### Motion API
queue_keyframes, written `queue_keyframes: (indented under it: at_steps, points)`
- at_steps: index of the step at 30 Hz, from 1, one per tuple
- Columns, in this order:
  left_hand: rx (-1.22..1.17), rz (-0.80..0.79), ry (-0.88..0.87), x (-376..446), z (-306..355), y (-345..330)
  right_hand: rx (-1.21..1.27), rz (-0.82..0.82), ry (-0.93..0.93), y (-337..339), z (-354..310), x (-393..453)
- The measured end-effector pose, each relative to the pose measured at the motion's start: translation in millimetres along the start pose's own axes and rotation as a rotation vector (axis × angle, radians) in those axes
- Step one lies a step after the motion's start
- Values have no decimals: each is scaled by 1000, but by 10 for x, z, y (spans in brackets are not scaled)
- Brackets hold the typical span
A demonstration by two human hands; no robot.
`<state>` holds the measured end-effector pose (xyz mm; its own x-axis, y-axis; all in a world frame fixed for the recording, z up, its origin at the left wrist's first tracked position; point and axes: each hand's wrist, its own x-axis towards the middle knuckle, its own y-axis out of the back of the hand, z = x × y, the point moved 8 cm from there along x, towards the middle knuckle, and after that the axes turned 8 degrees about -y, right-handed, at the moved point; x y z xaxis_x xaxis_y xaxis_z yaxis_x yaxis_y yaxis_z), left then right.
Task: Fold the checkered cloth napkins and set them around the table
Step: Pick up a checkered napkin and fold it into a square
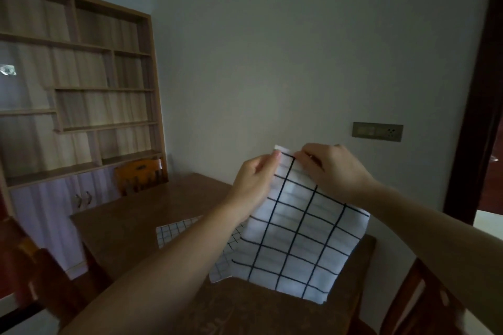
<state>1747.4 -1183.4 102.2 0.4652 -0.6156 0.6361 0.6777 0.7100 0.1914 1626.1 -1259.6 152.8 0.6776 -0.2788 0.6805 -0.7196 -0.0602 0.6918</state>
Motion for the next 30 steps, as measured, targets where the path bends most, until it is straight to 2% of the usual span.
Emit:
queue_keyframes:
  at_steps: [4,9,11,15,17,19,21,23,25,26,27,28,30]
  points:
    - [266,100,-177,-134,20,277,56,91,-76,131,41,95]
    - [234,177,-139,-255,-80,532,61,147,-91,204,58,157]
    - [173,104,-109,-268,-88,498,67,151,-87,209,44,179]
    - [277,-21,-117,-298,-93,475,14,109,-42,159,51,166]
    - [273,-72,-3,-284,-153,511,-3,106,-17,110,31,113]
    - [251,-203,147,-300,-235,465,16,106,-20,94,33,101]
    - [239,-280,195,-302,-259,418,76,58,-64,103,104,134]
    - [160,-199,208,-262,-222,451,313,19,-244,117,325,125]
    - [75,-69,202,-235,-157,533,818,-58,-522,-25,593,-43]
    - [42,-14,198,-229,-144,570,1045,-152,-587,-166,611,-187]
    - [17,28,194,-231,-143,595,1171,-255,-599,-317,557,-318]
    - [5,55,196,-245,-155,612,1208,-336,-602,-453,483,-449]
    - [12,86,221,-282,-200,605,1200,-394,-660,-655,383,-621]
